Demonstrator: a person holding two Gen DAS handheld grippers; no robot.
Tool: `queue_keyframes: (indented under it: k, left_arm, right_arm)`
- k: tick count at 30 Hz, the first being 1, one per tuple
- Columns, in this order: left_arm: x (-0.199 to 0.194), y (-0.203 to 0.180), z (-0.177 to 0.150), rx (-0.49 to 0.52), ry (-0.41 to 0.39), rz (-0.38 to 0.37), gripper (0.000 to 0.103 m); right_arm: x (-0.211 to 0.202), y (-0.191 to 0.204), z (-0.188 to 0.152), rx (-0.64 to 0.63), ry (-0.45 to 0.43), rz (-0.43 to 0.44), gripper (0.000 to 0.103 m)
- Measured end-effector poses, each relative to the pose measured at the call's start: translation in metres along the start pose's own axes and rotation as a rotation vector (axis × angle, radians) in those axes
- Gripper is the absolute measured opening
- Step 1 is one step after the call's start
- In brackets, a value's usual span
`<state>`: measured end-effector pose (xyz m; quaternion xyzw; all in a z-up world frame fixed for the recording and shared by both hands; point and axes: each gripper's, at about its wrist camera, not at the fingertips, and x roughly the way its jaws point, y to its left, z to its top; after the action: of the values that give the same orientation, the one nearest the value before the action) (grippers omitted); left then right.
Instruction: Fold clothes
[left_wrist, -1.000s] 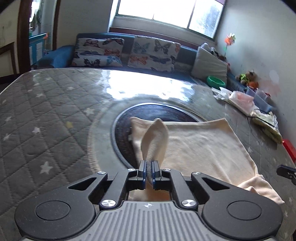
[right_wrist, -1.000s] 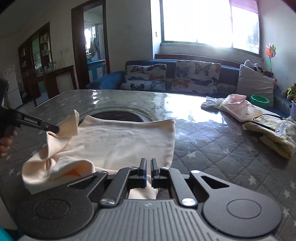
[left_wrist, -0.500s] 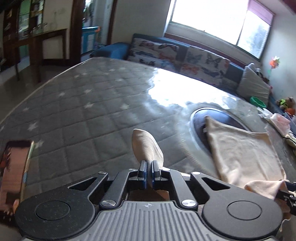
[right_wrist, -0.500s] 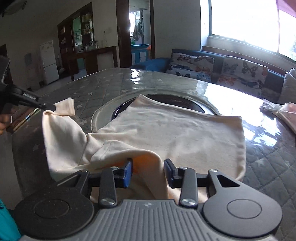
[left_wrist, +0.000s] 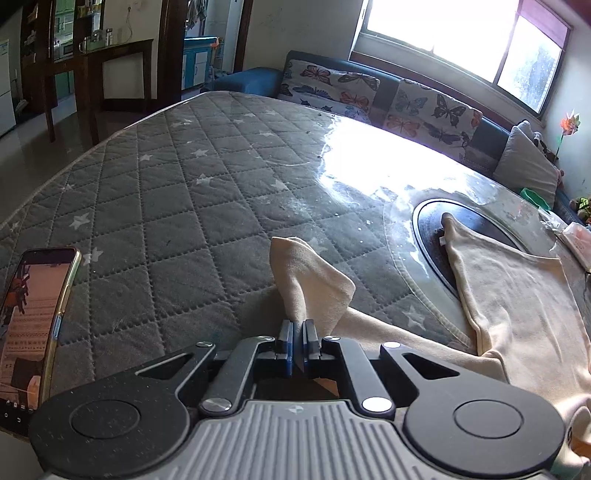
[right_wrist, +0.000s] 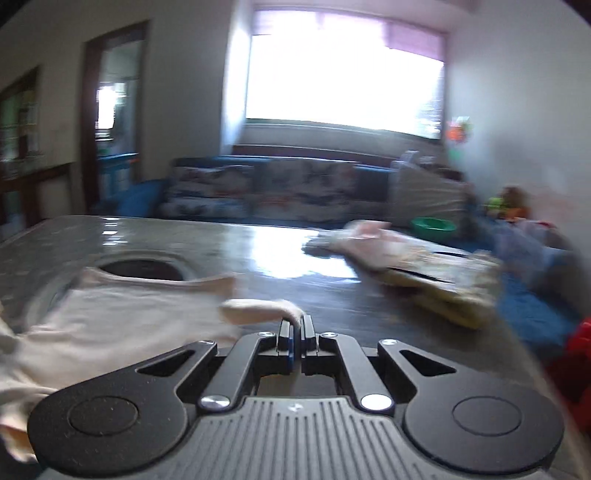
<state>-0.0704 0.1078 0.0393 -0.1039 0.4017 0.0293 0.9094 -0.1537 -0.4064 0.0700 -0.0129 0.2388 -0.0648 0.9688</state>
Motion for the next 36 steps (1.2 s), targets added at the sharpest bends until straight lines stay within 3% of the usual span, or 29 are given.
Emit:
queue_keyframes:
  k: [2,5,9,14,15,17,20,25,31,36]
  left_arm:
    - [0.001,0.001,-0.001,0.000,0.006,0.004,0.006]
    - [0.004,0.002,0.000,0.006,0.011,0.012,0.006]
    - [0.007,0.001,0.007,0.041,0.016,0.035,0.006]
    - [0.007,0.002,0.007,0.076,0.024,0.064,0.012]
    - [0.006,0.002,0.006,0.078,0.024,0.072,0.013]
    - [0.003,0.003,0.006,0.083,0.019,0.091,0.017]
    - [-0.007,0.000,0.005,0.100,0.007,0.082,0.020]
    - [-0.033,-0.028,-0.004,0.195,-0.029,-0.058,0.023]
    - [-0.053,-0.091,-0.028,0.378,-0.023,-0.366,0.023]
    - [-0.061,-0.140,-0.060,0.549,0.019,-0.563,0.025]
  right_arm:
    - [-0.001,-0.023,-0.011,0.051,0.040,-0.070,0.005]
    - [0.007,-0.047,-0.034,0.093,0.136,-0.150,0.016]
    - [0.015,-0.066,-0.054,0.097,0.191,-0.230,0.020]
    - [0.007,-0.064,-0.046,0.089,0.129,-0.238,0.036]
    - [0.006,-0.062,-0.044,0.086,0.126,-0.219,0.038]
    - [0.011,-0.052,-0.040,0.077,0.137,-0.159,0.053]
    - [0.020,-0.038,-0.041,0.068,0.171,-0.102,0.060]
    - [0.017,-0.006,-0.038,-0.003,0.165,-0.008,0.080]
    - [-0.002,0.045,-0.027,-0.119,0.122,0.166,0.080]
    - [-0.016,0.091,-0.031,-0.239,0.130,0.326,0.085]
